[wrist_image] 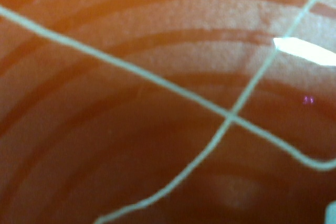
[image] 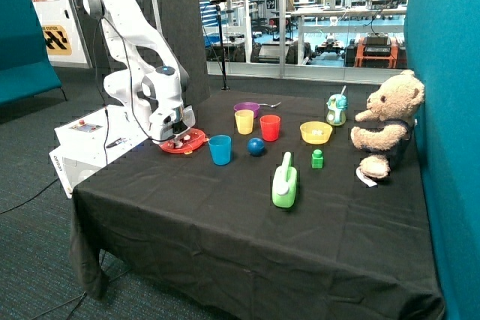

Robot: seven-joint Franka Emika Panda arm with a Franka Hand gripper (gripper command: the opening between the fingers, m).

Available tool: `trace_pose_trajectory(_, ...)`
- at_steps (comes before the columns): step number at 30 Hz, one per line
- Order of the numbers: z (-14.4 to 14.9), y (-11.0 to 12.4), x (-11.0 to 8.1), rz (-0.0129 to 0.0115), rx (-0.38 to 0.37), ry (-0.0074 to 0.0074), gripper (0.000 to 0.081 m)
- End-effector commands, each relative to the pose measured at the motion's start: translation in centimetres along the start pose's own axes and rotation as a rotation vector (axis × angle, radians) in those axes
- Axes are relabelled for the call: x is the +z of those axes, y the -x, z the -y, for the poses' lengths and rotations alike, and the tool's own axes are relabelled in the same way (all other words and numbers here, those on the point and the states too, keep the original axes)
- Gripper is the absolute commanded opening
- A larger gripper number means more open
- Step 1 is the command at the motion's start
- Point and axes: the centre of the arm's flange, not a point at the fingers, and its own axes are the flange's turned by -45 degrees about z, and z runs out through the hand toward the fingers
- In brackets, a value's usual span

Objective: Prepare two cups of tea

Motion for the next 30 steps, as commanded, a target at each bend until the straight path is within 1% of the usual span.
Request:
trace_pose_trajectory(1, -0.1, 0.0, -0.2, -0.0037, -0.013, -0.0030, 0.0003)
trace_pose_trajectory(9, -0.1, 0.2, -0.4, -0.0037, -0.006, -0.0030, 0.0000)
trace_pose_trajectory(10, 0.0, 0.4, -0.4, -0.0036, 0.035, -0.0031, 0.0000)
trace_pose_trajectory(11, 0.0, 0.4, -0.4, -0.0037, -0.005, -0.0030, 0.0000)
trace_pose_trajectory(19, -0.1, 1.3, -0.3, -0.0037, 0.009, -0.0030, 0.0000)
trace_pose_trajectory(23, 0.0, 1.6, -0.4, -0.0037, 0.004, -0.0030, 0.0000)
trace_pose_trajectory(27, 0.4, 1.2, -0.9, -0.0037, -0.005, -0.0030, 0.0000)
trace_pose_trajectory(30, 0.8, 0.6, -1.5, -0.0037, -0.018, -0.0030, 0.0000)
